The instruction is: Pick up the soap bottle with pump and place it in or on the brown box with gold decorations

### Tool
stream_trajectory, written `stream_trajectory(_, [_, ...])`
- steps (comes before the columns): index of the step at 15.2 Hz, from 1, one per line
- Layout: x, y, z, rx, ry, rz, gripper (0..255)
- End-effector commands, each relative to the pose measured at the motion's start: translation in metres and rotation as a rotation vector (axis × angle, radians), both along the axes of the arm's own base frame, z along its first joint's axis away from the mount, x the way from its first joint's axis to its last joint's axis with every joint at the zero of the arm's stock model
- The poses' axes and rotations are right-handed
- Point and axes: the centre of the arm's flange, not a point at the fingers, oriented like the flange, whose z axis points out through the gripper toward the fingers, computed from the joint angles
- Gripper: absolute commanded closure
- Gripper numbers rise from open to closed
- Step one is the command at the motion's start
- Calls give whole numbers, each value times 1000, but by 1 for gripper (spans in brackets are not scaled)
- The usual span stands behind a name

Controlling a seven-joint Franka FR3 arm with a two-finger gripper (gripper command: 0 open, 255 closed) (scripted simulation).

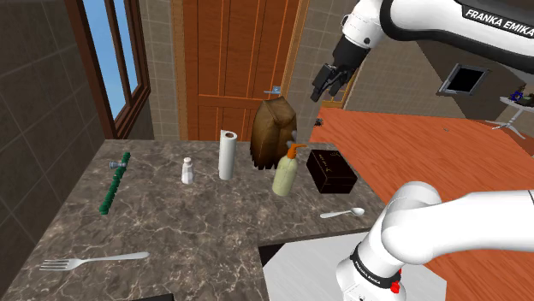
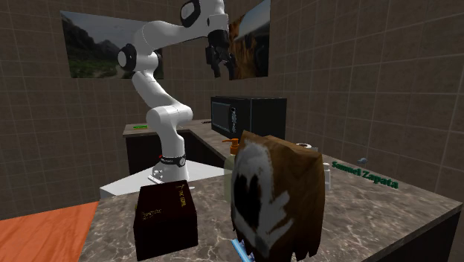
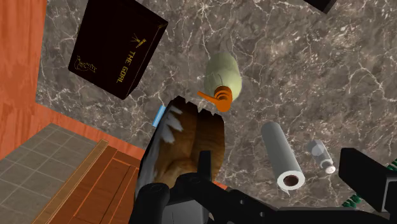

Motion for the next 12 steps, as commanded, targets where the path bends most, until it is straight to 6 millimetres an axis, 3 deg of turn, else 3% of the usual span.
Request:
stream_trajectory(1, [0,0,0,0,0,0,0])
stream_trajectory(12, [72,-22,-130,-6,137,21,0])
